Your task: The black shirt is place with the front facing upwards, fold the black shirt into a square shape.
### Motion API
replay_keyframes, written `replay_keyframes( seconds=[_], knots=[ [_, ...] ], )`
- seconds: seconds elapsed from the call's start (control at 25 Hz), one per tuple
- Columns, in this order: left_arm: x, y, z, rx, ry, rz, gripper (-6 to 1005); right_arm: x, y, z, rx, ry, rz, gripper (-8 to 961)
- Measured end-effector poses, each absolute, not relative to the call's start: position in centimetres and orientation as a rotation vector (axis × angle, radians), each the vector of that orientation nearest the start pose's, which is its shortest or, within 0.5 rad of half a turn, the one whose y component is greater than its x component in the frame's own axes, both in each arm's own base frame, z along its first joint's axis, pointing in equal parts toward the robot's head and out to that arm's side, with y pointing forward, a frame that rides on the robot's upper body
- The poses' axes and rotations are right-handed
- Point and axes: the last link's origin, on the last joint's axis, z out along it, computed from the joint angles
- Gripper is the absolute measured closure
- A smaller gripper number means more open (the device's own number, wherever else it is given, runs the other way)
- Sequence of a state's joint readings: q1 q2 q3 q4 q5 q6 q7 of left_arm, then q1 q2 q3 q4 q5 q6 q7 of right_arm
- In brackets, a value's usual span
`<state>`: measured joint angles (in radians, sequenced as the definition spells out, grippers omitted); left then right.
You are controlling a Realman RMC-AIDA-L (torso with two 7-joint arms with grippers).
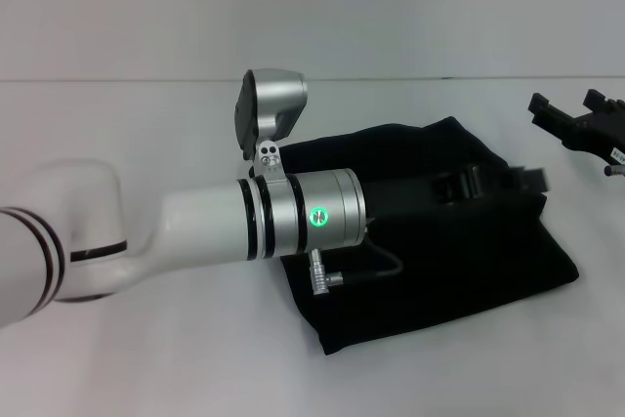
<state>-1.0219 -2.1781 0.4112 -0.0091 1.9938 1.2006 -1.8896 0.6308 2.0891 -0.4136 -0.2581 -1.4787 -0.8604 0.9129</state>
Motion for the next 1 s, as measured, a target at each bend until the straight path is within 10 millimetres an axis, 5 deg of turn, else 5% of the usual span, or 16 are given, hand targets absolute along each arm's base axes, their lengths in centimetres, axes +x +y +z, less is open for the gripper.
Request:
replay_keyframes(
  seconds=[0.24, 0.4, 0.68, 0.88, 1.0],
  knots=[
    [-10.5, 34.9, -12.2, -2.637, -1.802, -1.241, 455, 32.5, 39.5, 0.1, -1.786, 0.946, 0.706, 23],
    [-12.1, 34.7, -9.6, -2.740, -1.667, -1.262, 359, 33.2, 39.4, 1.2, -1.756, 1.134, 0.793, 23],
    [-20.5, 34.4, -2.7, -2.637, -1.500, -1.173, 190, 31.1, 40.1, 5.8, -2.028, 1.446, 0.770, 23],
    [-23.9, 33.7, 0.3, -2.600, -1.389, -1.113, 107, 28.2, 41.0, 9.0, -2.138, 1.614, 0.605, 23],
    [-25.3, 33.0, 2.0, -2.621, -1.243, -1.076, 90, 26.7, 41.6, 9.1, -2.168, 1.663, 0.422, 23]
  ],
)
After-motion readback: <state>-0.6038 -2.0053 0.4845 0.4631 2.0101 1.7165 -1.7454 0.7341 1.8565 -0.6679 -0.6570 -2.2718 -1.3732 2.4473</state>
